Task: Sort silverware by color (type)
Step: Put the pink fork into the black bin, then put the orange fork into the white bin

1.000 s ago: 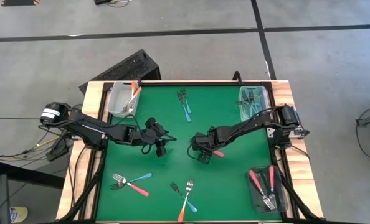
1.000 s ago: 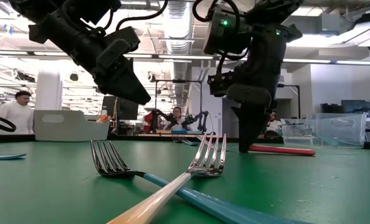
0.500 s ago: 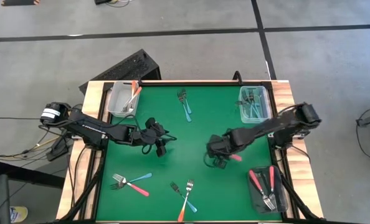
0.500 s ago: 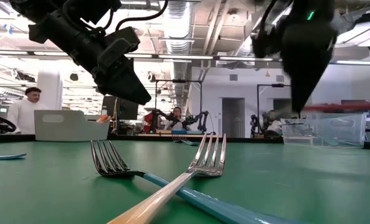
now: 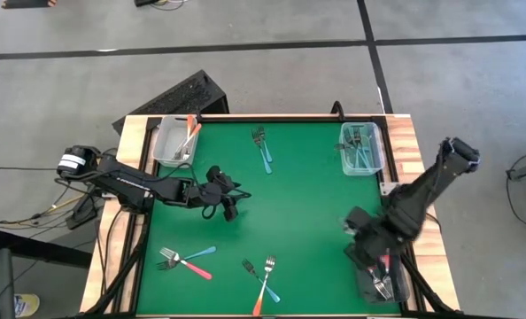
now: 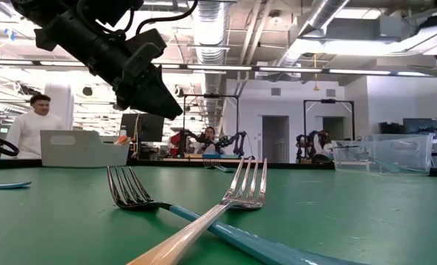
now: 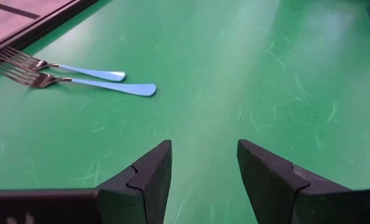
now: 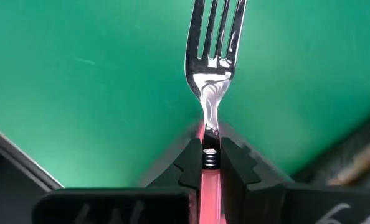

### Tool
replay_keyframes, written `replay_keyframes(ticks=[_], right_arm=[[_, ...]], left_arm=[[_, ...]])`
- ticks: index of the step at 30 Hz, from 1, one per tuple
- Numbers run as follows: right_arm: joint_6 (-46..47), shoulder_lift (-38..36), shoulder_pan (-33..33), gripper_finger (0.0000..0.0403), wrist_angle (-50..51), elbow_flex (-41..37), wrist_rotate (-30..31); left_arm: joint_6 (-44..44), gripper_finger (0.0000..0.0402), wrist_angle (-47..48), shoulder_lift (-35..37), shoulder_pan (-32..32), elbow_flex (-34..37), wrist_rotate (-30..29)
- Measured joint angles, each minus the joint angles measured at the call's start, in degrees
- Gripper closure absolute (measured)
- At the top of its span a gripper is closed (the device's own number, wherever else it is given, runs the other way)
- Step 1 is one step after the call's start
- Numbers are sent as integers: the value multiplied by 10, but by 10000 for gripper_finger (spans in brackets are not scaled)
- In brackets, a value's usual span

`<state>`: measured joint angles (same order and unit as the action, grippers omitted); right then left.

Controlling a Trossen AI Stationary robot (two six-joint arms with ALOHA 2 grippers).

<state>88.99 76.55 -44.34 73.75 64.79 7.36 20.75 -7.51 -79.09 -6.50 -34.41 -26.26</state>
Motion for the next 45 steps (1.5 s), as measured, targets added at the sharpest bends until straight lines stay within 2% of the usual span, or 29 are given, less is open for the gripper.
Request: replay_keyframes(ticks=[8, 12, 17, 23, 27, 31, 37, 45], right_arm=[[211, 48, -123, 352, 9, 0, 0], [256, 85, -156, 329, 9, 0, 0], [277, 118, -164, 277, 9, 0, -17], [278, 123, -163, 210, 7, 0, -17], [278, 110, -163, 182, 9, 0, -19], [276, 94, -154, 176, 12, 0, -9], [239, 77, -130, 179, 0, 0, 54], [93, 74, -62, 180, -64, 1, 109]], left_arm=[[0, 233, 0, 0, 0, 0, 0], [0, 233, 0, 0, 0, 0, 0], [0, 233, 0, 0, 0, 0, 0], [5, 233, -1, 0, 0, 0, 3], [5, 233, -1, 0, 0, 0, 3], [3, 233, -2, 0, 0, 0, 3], [1, 233, -1, 0, 0, 0, 3], [-19, 233, -14, 0, 0, 0, 3]])
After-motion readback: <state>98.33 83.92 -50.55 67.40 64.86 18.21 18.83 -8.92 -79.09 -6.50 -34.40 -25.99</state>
